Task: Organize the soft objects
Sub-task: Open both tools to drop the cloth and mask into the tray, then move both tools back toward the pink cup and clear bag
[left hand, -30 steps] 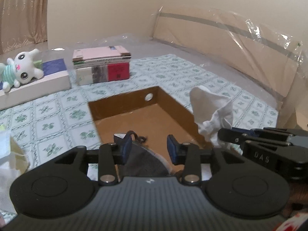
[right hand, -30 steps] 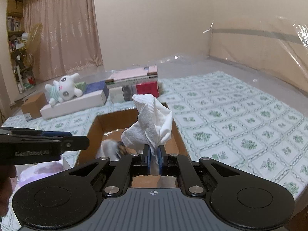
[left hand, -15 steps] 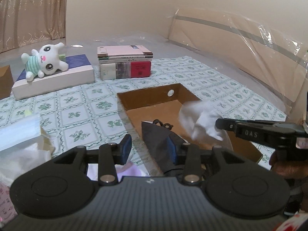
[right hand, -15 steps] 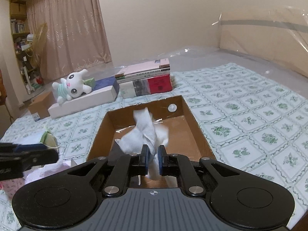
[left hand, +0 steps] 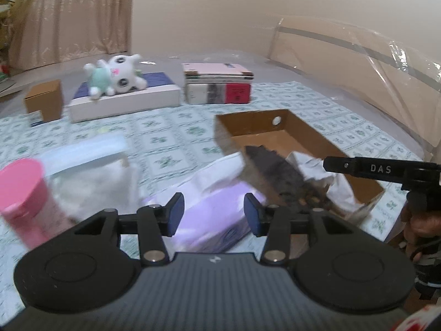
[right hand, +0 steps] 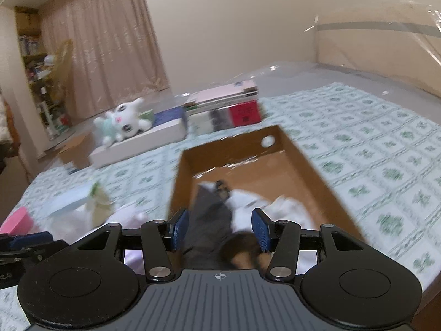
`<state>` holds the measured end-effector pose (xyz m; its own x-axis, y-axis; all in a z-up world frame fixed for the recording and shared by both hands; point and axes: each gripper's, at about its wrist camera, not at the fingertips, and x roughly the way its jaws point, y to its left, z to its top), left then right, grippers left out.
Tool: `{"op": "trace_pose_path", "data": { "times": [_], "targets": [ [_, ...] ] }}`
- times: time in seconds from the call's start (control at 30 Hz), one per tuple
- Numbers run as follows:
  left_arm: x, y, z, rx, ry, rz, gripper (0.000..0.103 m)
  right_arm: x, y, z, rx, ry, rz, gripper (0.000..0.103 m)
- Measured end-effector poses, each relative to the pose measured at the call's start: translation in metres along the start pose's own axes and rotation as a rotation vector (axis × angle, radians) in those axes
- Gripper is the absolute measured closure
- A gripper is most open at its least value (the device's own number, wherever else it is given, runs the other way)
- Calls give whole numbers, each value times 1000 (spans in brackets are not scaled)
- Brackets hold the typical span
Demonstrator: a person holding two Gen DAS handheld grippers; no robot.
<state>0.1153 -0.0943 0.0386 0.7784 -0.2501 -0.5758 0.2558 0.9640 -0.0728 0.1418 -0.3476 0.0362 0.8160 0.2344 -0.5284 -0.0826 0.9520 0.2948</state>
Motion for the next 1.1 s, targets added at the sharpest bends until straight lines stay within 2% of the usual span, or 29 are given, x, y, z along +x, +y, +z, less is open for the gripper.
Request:
{"op": "trace_pose_path", "data": {
  "times": [0.3,0.57,0.9,1.1],
  "targets": [
    [-50,48,-25,-19,3,84,59,-17,58,-16,-34,22,55,52],
    [-81,84,-35,-40,-12,131,56,-20,98,-23,-113,41,106,52],
    [-94,109,-34,-47,-25,153,54,-10,129,-28,-208,67,153,52],
    [-96,124,-26,-24,-28,148,53,7,147,-22,-355,97,192,52]
  ]
}}
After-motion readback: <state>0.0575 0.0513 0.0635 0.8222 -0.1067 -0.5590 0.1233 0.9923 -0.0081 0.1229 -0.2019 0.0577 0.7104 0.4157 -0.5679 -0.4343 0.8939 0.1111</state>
